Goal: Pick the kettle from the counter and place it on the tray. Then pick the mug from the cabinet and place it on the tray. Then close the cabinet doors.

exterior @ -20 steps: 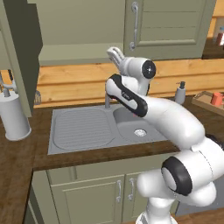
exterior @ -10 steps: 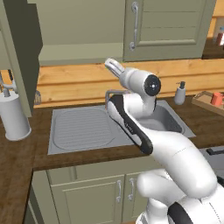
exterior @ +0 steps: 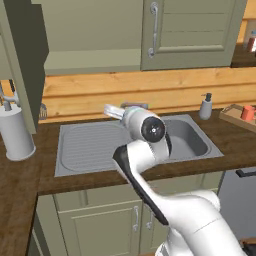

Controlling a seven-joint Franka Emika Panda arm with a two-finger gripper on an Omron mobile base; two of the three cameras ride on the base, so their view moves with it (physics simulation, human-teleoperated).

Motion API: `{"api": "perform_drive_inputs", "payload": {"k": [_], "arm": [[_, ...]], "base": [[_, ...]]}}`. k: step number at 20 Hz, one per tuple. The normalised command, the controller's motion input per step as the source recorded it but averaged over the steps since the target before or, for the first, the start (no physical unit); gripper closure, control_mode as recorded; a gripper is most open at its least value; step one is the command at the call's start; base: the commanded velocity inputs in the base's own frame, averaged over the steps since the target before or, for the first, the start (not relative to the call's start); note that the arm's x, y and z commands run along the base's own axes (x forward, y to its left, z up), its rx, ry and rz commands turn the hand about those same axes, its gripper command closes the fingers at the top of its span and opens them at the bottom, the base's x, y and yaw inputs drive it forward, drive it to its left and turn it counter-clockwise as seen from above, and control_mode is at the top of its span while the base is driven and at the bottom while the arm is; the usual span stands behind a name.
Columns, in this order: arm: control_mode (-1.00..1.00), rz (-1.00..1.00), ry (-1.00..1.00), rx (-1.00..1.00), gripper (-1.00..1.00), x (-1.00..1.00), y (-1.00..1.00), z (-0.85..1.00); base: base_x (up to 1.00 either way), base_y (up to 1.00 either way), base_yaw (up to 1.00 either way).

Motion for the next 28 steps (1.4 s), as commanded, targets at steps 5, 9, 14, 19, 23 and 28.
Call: {"api": "perform_drive_inputs", "payload": {"k": [5,9,14,19,23,28], "arm": [[-1.00,-0.03,-0.10,-0.25,-1.00,-0.81,0.08,-0.35],[-1.00,-0.08,-0.18,-0.23,-1.00,-0.96,0.10,-0.01],[-1.00,-0.12,-0.14,-0.17,-1.00,-0.88,0.22,0.25],[-1.00,-0.16,-0.09,-0.15,-1.00,-0.70,0.36,0.34],[-1.00,-0.15,-0.05,-0.18,-1.00,-0.30,0.45,0.11],[-1.00,-0.11,-0.12,-0.17,-1.00,0.00,0.55,0.00]], "base": [[0.00,0.00,0.00],[0.00,0.00,0.00],[0.00,0.00,0.00],[0.00,0.00,0.00],[0.00,0.00,0.00],[0.00,0.00,0.00]]}}
